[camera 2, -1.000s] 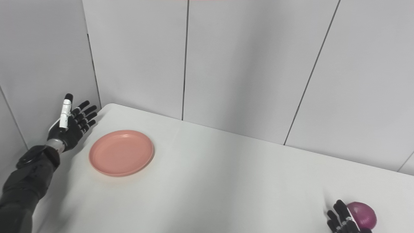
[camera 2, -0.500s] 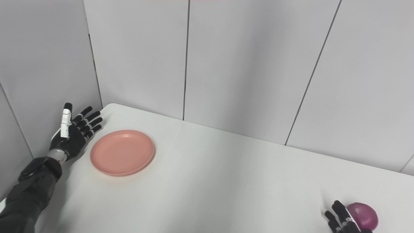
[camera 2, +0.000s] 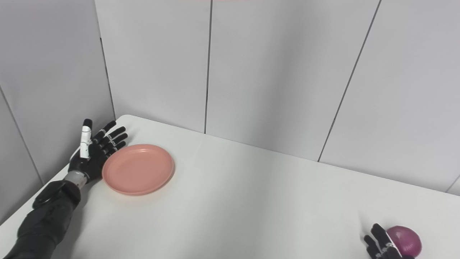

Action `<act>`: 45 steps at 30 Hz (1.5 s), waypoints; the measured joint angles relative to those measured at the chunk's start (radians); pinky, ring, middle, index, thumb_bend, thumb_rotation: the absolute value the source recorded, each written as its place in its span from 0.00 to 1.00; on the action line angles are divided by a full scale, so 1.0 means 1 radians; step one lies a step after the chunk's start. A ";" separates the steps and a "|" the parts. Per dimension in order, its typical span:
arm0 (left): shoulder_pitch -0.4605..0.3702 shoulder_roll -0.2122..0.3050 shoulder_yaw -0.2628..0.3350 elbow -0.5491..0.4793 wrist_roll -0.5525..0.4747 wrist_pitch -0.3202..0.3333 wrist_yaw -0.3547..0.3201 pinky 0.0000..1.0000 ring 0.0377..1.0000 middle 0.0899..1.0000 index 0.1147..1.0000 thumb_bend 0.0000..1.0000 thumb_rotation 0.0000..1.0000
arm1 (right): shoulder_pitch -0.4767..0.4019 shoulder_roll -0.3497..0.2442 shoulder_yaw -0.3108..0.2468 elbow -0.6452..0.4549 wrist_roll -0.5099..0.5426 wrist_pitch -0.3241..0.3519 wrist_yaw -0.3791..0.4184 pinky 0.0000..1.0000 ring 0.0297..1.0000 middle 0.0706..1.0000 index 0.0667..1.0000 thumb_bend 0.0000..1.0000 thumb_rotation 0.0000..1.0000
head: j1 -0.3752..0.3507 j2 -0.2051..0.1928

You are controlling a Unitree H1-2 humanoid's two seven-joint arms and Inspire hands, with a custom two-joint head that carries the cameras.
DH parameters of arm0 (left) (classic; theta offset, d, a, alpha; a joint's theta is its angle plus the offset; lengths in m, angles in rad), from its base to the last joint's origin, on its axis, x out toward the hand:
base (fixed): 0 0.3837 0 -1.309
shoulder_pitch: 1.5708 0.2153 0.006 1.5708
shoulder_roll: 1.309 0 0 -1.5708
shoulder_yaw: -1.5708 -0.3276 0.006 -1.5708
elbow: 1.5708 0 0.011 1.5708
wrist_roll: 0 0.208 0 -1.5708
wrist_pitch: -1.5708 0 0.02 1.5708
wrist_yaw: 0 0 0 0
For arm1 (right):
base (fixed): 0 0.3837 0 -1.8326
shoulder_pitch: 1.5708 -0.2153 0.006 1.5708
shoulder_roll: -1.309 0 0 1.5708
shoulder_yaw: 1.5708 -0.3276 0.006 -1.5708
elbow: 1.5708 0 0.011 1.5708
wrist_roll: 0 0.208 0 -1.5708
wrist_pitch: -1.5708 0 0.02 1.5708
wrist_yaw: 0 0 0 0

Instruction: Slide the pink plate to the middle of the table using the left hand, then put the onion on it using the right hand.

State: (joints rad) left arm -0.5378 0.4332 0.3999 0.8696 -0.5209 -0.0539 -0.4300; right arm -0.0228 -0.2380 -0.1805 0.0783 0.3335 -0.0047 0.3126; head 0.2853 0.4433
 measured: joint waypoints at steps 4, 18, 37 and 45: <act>0.014 -0.022 -0.031 -0.064 0.004 0.039 0.020 0.89 0.86 0.82 0.90 0.86 0.94 | 0.000 0.000 0.000 -0.001 0.000 0.000 0.000 1.00 0.95 0.97 0.94 0.90 1.00 | -0.002 0.003; 0.051 -0.115 -0.135 -0.274 0.047 0.182 0.060 0.99 0.91 0.84 0.92 0.87 0.96 | 0.008 0.006 0.002 -0.021 -0.001 0.000 -0.002 1.00 0.96 0.98 0.94 0.94 0.96 | -0.018 0.011; 0.078 -0.335 -0.236 -0.417 0.059 0.270 0.106 0.98 0.88 0.81 0.93 0.84 0.98 | 0.030 0.033 0.025 -0.063 -0.009 0.002 -0.021 1.00 0.97 0.99 0.96 0.98 0.93 | -0.075 0.043; 0.097 -0.396 -0.259 -0.426 0.066 0.238 0.106 1.00 0.89 0.82 0.94 0.85 0.97 | 0.056 0.063 0.052 -0.110 -0.032 0.010 -0.053 1.00 0.98 1.00 0.97 0.95 0.96 | -0.133 0.072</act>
State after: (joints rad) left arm -0.4407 0.0369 0.1409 0.4437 -0.4552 0.1836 -0.3240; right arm 0.0329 -0.1754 -0.1284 -0.0321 0.3018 0.0052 0.2598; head 0.1520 0.5153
